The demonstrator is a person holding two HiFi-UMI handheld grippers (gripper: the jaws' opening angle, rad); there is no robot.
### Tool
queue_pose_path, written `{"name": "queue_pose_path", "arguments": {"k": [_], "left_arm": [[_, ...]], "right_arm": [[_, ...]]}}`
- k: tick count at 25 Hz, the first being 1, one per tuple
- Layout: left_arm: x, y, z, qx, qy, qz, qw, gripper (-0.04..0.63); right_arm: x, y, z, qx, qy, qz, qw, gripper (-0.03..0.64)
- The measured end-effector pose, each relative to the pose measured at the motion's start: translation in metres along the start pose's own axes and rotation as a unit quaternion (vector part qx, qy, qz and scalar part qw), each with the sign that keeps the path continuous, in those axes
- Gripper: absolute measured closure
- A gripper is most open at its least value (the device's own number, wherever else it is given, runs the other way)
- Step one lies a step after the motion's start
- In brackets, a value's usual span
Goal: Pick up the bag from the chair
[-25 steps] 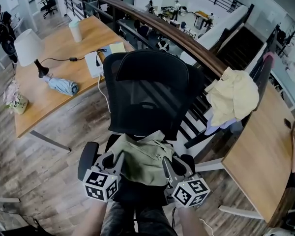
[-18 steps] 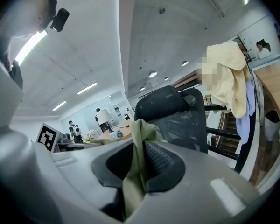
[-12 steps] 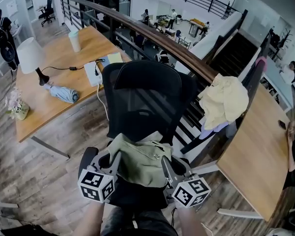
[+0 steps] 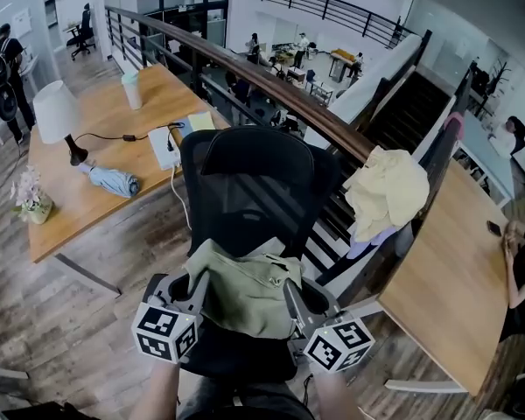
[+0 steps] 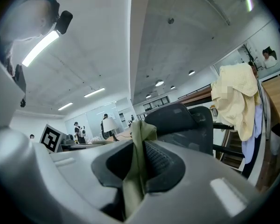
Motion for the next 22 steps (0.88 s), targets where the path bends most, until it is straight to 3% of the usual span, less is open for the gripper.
{"name": "queue_pose_path", "arguments": {"k": [22], "left_arm": [[-0.021,-0.062,-0.001,0.012,0.008,-0.080,0.9967,0.575]], "right_arm": [[0.003,-0.060,0.028,-0.057,-0.009,-0.059,0.997,0.555]]}}
Point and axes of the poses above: the fingertips, and each gripper's own axes: x forward along the fingers, z to its left, y out of its underside, the point moved 5 cm from there along -x, backward along the fingers, and after that the axes turned 13 degrees about -y, right-handed, at the moved point
